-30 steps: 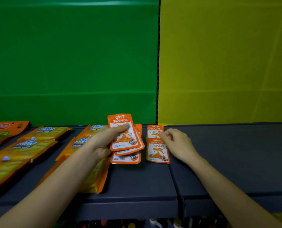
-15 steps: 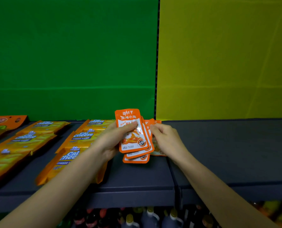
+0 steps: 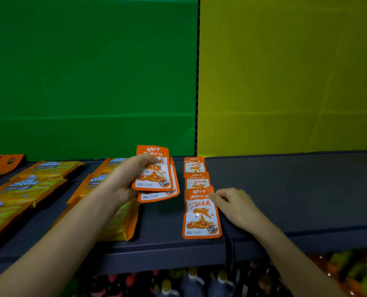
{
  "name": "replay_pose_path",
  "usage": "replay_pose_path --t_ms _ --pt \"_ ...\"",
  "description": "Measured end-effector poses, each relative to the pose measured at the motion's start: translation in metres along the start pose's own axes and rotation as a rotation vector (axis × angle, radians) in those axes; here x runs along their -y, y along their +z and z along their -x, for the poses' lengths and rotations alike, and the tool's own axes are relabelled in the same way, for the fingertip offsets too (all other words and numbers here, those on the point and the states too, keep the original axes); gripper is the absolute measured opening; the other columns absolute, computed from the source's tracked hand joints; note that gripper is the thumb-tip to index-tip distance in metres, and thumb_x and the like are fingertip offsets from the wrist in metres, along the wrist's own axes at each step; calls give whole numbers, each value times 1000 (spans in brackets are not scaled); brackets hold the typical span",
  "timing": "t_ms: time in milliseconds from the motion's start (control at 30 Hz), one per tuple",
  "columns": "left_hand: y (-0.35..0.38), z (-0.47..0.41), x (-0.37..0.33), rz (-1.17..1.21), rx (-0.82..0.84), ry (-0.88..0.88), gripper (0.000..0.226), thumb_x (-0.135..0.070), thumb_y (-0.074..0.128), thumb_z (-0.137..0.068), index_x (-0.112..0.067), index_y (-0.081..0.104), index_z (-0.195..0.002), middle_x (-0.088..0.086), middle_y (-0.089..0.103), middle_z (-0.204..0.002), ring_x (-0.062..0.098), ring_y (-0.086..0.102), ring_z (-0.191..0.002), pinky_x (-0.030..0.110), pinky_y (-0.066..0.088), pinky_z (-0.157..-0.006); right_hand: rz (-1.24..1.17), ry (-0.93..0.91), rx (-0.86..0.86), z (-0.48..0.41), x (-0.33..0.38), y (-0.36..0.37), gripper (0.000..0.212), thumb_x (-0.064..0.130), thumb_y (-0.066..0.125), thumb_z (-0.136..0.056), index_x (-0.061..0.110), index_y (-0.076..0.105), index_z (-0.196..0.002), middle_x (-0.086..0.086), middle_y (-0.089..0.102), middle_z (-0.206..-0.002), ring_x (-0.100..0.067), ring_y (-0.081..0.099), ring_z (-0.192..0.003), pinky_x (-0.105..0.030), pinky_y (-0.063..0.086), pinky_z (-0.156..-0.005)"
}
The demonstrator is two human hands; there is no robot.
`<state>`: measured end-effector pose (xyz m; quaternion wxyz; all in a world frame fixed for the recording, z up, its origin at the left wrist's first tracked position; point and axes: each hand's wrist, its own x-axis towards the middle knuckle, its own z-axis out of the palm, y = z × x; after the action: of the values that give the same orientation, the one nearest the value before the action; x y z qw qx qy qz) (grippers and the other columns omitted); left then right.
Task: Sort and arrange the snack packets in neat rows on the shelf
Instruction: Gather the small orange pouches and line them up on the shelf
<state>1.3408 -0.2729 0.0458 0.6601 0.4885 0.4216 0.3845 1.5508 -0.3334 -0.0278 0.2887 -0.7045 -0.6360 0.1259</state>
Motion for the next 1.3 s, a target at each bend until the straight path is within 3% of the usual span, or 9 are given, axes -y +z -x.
replay_pose_path --t_ms 167,333,533,633,733,967,1067,1133,1300 --pt "2 -2 1 -8 34 -18 15 -11 43 -86 -5 55 -79 9 67 -51 18 64 -40 25 54 -40 81 -11 -27 0 1 -1 48 40 46 -94 16 32 -55 5 46 -54 -7 44 -51 -19 29 -48" --pt "11 -7 2 -52 45 -15 12 -7 47 -88 -2 56 -81 9 68 -51 17 65 -41 25 54 -40 178 16 -91 0 1 -10 47 48 42 -93 12 49 -63 5 50 -60 -14 50 -62 -25 34 -57" --pt "44 -21 7 -124 130 79 10 -2 52 -87 -2 59 -80 6 70 -56 14 67 -47 24 56 -49 -272 -87 -131 5 21 -31 49 54 33 -92 22 56 -63 6 54 -57 -7 51 -60 -26 39 -65" --pt "72 -29 14 -152 179 84 4 -5 58 -85 -3 62 -83 6 72 -62 14 68 -52 25 57 -55 -222 -149 -198 -7 12 -41 55 53 45 -89 4 57 -68 -11 65 -69 -21 58 -65 -35 39 -62" --pt "98 -39 14 -117 154 57 8 -8 54 -88 -4 59 -84 8 70 -62 14 67 -49 24 57 -52 -236 -148 -248 -24 -13 -54 55 46 55 -87 -8 60 -77 -22 68 -80 -30 59 -66 -30 34 -59" --pt "129 -63 20 -163 69 -74 14 3 35 -89 -1 48 -89 11 65 -50 16 62 -38 26 52 -39 -340 -26 -333 -65 -83 -87 44 36 58 -88 3 52 -60 -16 53 -64 -18 40 -59 -31 23 -56" --pt "138 -71 36 -290 31 -33 15 4 44 -89 -1 50 -102 16 64 -77 20 65 -53 35 58 -60 -204 60 -261 -87 -112 -91 42 36 56 -90 13 46 -56 -11 53 -66 -20 44 -64 -32 23 -53" --pt "146 -74 46 -372 0 5 9 3 51 -87 -4 49 -92 15 62 -79 21 62 -60 42 55 -73 -56 108 -165 -99 -122 -86 46 38 53 -91 16 39 -52 -5 50 -61 -18 44 -61 -31 24 -52" --pt "166 -68 61 -630 -20 44 13 -16 59 -88 -15 46 -88 1 60 -75 8 58 -54 21 51 -53 113 131 -45 -121 -134 -75 50 44 50 -90 16 35 -51 -8 51 -75 -27 52 -81 -30 32 -63"
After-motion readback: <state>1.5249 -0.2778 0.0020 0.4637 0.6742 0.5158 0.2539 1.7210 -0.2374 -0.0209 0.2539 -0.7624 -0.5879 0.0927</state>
